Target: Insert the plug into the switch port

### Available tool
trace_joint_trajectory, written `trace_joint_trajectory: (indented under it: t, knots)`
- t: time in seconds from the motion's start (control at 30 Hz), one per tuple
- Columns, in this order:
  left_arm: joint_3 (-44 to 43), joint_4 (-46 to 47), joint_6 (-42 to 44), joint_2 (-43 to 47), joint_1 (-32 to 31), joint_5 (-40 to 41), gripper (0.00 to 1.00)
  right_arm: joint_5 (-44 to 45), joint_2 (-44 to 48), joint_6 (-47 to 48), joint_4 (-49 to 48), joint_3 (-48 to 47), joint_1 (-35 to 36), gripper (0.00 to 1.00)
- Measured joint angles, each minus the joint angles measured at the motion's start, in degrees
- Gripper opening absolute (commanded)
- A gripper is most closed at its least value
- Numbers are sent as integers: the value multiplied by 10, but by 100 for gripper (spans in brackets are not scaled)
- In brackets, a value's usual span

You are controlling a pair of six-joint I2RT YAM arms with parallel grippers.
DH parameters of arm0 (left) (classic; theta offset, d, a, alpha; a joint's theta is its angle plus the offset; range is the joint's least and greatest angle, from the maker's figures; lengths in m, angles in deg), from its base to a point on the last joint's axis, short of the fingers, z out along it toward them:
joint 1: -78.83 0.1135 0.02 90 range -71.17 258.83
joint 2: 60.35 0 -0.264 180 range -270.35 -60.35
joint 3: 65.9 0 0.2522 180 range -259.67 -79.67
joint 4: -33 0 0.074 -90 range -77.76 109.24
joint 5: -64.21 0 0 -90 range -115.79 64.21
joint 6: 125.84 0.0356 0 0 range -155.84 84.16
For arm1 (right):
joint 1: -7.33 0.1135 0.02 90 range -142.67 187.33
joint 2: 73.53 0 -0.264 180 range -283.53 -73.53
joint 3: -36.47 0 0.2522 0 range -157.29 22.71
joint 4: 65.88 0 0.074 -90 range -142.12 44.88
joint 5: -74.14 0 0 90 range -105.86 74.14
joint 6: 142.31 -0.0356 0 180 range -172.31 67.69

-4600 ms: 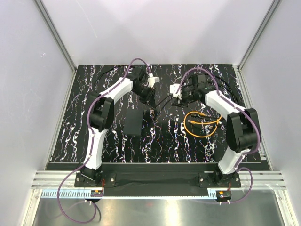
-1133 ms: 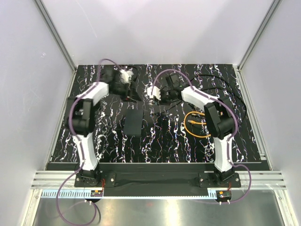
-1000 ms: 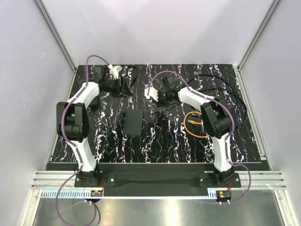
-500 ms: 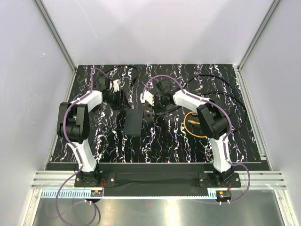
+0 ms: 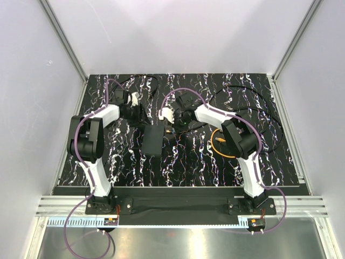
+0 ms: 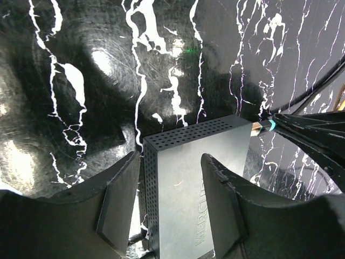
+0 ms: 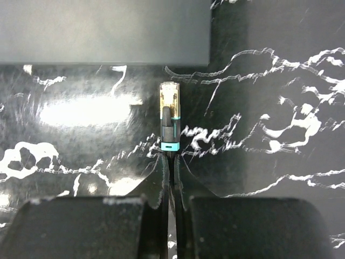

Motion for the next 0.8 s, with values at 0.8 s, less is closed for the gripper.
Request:
trace_joint_trajectory:
  t: [0.8]
  knots:
    - [5,4,-1,-8,-9,15,53,-7,-30,-33,21,-55,1,0]
